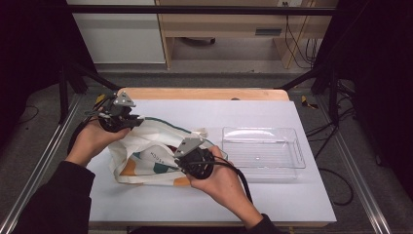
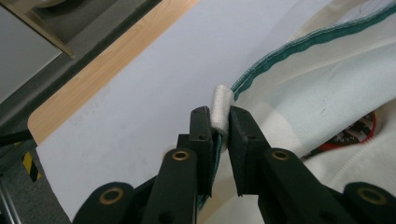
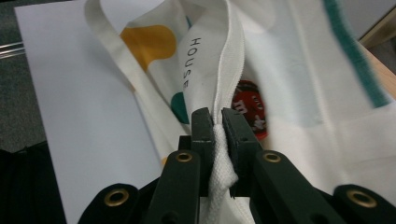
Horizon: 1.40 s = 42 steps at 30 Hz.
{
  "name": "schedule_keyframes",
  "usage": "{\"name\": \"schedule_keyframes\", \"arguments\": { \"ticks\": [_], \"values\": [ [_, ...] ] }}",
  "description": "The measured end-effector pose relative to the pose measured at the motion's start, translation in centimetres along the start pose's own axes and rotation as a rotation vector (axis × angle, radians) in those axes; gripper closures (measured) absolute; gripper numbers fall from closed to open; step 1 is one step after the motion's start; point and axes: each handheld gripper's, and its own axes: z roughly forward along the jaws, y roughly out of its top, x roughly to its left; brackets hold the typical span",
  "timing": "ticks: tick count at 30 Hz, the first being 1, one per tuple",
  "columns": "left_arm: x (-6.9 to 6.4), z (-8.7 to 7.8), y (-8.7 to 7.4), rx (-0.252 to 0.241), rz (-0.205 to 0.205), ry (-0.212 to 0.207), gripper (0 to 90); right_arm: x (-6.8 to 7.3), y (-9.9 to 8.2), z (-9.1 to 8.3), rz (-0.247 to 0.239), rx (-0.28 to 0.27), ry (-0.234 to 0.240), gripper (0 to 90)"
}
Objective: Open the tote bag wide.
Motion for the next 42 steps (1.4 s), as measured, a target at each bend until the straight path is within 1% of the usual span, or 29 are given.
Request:
{"name": "schedule_keyframes", "arguments": {
  "ticks": [3,5,6,7,8,10,11,13,14,16,17,18,19,20,23,24,25,26,28,30,32,35,37,38,41,42],
  "values": [
    [0.2,0.0,0.6,0.005,0.016,0.003,80.2,1.0,-0.8,0.1,-0.013,-0.019,0.017,84.3],
    [0.2,-0.1,0.7,0.007,0.021,0.001,80.2,1.2,-1.1,0.1,-0.013,-0.028,0.024,84.3],
    [0.3,-0.1,0.8,0.002,0.021,0.001,80.3,1.6,-1.7,0.3,-0.020,-0.047,0.042,84.4],
    [0.6,-0.1,1.0,-0.009,0.018,-0.005,80.4,1.8,-2.0,0.4,-0.018,-0.052,0.046,84.4],
    [0.6,-0.1,1.0,-0.009,0.018,-0.005,80.4,1.8,-2.0,0.4,-0.018,-0.052,0.046,84.4],
    [1.0,0.1,1.0,-0.020,0.009,-0.006,80.5,2.2,-2.7,0.6,-0.012,-0.063,0.068,84.5],
    [1.2,0.4,1.0,-0.034,0.009,-0.011,80.5,2.5,-3.1,0.8,-0.015,-0.066,0.080,84.5],
    [1.6,0.5,1.0,-0.035,0.013,-0.016,80.7,3.0,-3.5,1.0,-0.031,-0.061,0.084,84.5],
    [1.7,0.6,1.0,-0.045,0.007,-0.020,80.7,3.3,-3.7,1.2,-0.034,-0.058,0.088,84.5],
    [1.8,0.7,1.0,-0.041,0.009,-0.021,80.7,3.6,-4.0,1.3,-0.041,-0.055,0.093,84.5],
    [1.9,0.8,0.9,-0.044,0.003,-0.024,80.7,3.8,-4.2,1.4,-0.050,-0.056,0.092,84.5],
    [2.1,1.0,0.9,-0.048,0.001,-0.034,80.7,4.1,-4.7,1.6,-0.051,-0.060,0.096,84.5],
    [2.1,1.0,0.9,-0.048,0.001,-0.034,80.8,4.1,-4.7,1.6,-0.051,-0.060,0.096,84.5],
    [2.2,1.2,1.0,-0.050,0.008,-0.030,80.8,4.5,-5.2,1.7,-0.048,-0.060,0.094,84.6],
    [2.1,1.4,1.2,-0.050,0.015,-0.024,80.9,4.7,-5.5,1.7,-0.044,-0.059,0.099,84.6],
    [2.1,1.6,1.3,-0.050,0.024,-0.016,80.9,4.9,-5.7,1.8,-0.048,-0.060,0.101,84.6],
    [2.0,1.7,1.4,-0.060,0.018,-0.012,81.0,5.2,-6.1,1.9,-0.044,-0.060,0.105,84.6],
    [2.1,2.0,1.5,-0.064,0.017,-0.005,81.1,5.6,-6.6,2.1,-0.035,-0.052,0.114,84.6],
    [2.1,2.4,1.7,-0.070,0.022,0.003,81.2,5.9,-6.9,2.3,-0.046,-0.034,0.122,84.7],
    [2.1,2.5,1.7,-0.069,0.026,0.009,81.2,6.0,-7.1,2.3,-0.048,-0.029,0.131,84.8],
    [2.4,2.8,1.9,-0.081,0.025,0.019,81.3,6.0,-7.3,2.3,-0.037,-0.024,0.143,84.9],
    [2.6,3.0,1.9,-0.088,0.016,0.021,81.3,6.1,-7.5,2.3,-0.043,-0.018,0.152,84.9],
    [2.7,3.3,1.8,-0.090,0.013,0.012,81.3,6.2,-7.6,2.4,-0.041,-0.018,0.155,84.9],
    [2.6,3.3,1.8,-0.088,0.017,0.007,81.3,6.0,-7.5,2.4,-0.021,-0.017,0.145,84.8],
    [2.3,3.6,1.5,-0.089,0.017,-0.002,81.3,5.6,-7.3,2.2,0.007,-0.035,0.142,82.8],
    [2.2,3.6,1.4,-0.094,0.004,-0.002,81.3,5.4,-7.1,2.2,0.020,-0.042,0.141,79.9]
  ]
}}
